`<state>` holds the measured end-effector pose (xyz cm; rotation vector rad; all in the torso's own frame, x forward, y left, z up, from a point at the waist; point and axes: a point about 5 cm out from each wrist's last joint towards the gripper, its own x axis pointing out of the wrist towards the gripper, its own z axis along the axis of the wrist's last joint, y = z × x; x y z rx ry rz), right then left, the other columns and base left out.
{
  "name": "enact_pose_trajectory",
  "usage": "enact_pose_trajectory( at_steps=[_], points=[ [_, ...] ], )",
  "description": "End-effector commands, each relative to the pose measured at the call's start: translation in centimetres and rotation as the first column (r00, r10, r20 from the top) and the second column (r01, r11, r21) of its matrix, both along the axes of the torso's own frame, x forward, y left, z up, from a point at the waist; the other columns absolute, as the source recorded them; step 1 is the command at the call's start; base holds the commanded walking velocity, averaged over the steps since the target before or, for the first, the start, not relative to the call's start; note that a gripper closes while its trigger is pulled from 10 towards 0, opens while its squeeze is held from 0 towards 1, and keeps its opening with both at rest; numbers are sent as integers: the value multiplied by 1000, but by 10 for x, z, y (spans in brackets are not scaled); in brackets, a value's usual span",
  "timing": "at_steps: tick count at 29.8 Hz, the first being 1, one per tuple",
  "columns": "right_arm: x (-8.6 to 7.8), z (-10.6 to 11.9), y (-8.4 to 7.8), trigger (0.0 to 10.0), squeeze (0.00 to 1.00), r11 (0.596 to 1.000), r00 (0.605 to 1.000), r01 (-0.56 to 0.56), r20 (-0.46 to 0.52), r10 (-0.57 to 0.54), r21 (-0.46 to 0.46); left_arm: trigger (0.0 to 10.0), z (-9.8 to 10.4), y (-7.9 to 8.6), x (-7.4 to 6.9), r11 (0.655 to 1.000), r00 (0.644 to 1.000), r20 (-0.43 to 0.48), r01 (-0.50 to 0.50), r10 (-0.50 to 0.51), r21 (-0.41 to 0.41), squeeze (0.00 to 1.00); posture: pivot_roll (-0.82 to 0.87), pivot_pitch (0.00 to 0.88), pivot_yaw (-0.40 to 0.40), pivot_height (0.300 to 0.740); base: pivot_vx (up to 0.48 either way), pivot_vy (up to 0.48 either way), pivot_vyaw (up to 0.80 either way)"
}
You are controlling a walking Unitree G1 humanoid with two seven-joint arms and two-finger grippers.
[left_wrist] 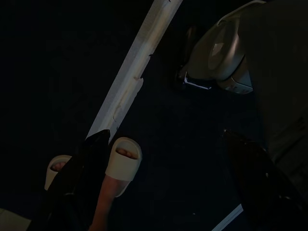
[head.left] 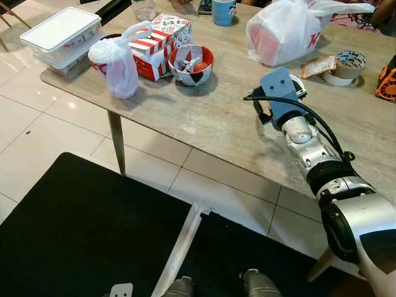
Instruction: Restocking fridge
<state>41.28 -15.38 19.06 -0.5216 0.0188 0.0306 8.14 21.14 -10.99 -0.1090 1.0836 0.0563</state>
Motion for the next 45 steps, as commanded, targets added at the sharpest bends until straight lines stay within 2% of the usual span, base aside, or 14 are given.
enact_pose_trajectory(
  at_steps=[1,4,5,7,8,30,33,36,37,39,43,45],
  points=[
    [-3,-10,-4,10000,0,999,999,26,-31,-26,20,10000,-3,-1,-12,1000,999,-47,2,-2,-5,0,46,231,6,740,0,0,0],
    [-3,-11,-4,10000,0,999,999,30,-31,-29,29,10000,-3,-1,-13,1000,999,-48,2,-2,-5,0,46,231,6,740,0,0,0],
    [-3,-13,-4,4118,0,998,998,37,-42,-35,59,10000,-3,-1,-13,1000,999,-49,1,-1,-5,0,48,229,7,740,0,0,0],
    [-3,-13,-4,4118,0,997,998,40,-45,-37,66,10000,-3,-1,-13,1000,999,-49,1,-1,-5,0,48,229,7,740,0,0,0],
    [-3,-13,-4,0,0,997,998,41,-45,-39,61,10000,-3,-1,-12,1000,999,-47,-1,1,-6,0,49,228,6,740,0,0,0],
    [-1,-5,-2,0,0,997,999,37,-30,-35,71,10000,-3,-4,-7,1000,999,-42,-11,11,-11,0,49,203,-6,740,0,0,0],
    [1,3,3,0,0,995,1000,1,2,-1,101,10000,-3,-6,-2,1000,999,-36,-14,14,-12,0,44,177,-10,740,0,0,0],
    [2,15,6,0,0,981,998,-56,53,47,184,10000,-1,-6,6,1000,1000,-25,-18,18,-10,0,39,147,-12,740,0,0,0],
    [2,15,6,0,0,981,998,-56,53,47,184,10000,-1,-6,6,1000,1000,-25,-18,18,-10,0,39,147,-12,740,0,0,0],
    [3,26,8,0,0,963,991,-113,104,90,245,10000,1,-5,15,1000,1000,-12,-23,23,-5,0,25,109,-10,740,0,0,0],
    [3,38,8,0,0,939,976,-191,156,151,288,10000,4,-1,26,999,999,7,-40,40,7,0,12,79,-7,740,0,0,0],
    [3,38,8,0,0,939,976,-191,156,151,288,10000,4,-1,26,999,999,7,-40,40,7,0,12,79,-7,740,0,0,0]
  ],
)
